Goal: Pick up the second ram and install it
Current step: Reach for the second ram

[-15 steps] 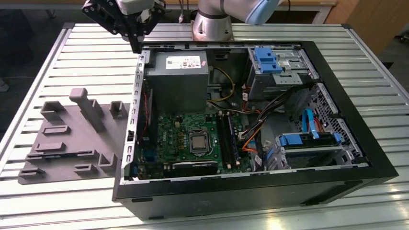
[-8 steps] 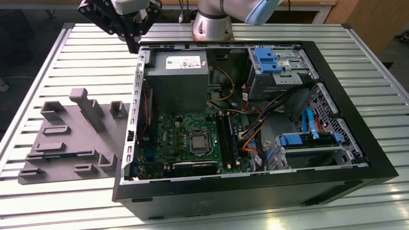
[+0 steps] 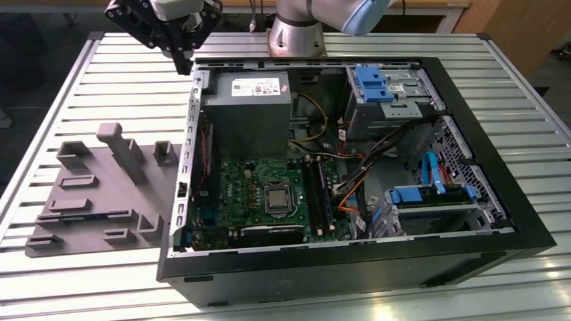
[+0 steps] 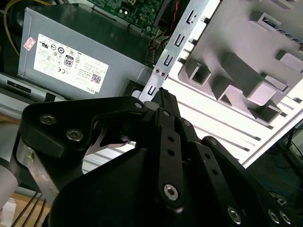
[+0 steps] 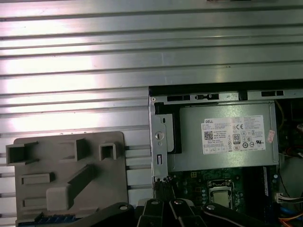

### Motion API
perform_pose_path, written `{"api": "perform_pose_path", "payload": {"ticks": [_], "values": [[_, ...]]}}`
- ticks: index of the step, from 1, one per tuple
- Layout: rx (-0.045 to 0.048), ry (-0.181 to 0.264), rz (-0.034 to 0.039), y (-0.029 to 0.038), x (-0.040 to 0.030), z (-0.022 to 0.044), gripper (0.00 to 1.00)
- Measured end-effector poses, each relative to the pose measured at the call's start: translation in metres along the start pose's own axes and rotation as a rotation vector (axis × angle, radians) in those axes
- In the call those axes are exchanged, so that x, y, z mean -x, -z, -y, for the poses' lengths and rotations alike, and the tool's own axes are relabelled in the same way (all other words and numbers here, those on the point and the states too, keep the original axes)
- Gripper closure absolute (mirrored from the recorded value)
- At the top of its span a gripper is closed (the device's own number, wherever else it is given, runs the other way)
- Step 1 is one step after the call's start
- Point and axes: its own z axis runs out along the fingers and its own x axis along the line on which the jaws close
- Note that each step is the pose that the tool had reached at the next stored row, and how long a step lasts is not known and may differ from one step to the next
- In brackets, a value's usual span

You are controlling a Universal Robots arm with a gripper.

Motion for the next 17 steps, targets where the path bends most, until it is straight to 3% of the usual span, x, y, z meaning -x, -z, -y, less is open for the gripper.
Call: {"api": "perform_pose_path", "payload": {"ticks": [17], "values": [[-0.0001,0.0,-0.0001,0.0004,-0.0148,0.0011,0.89]]}}
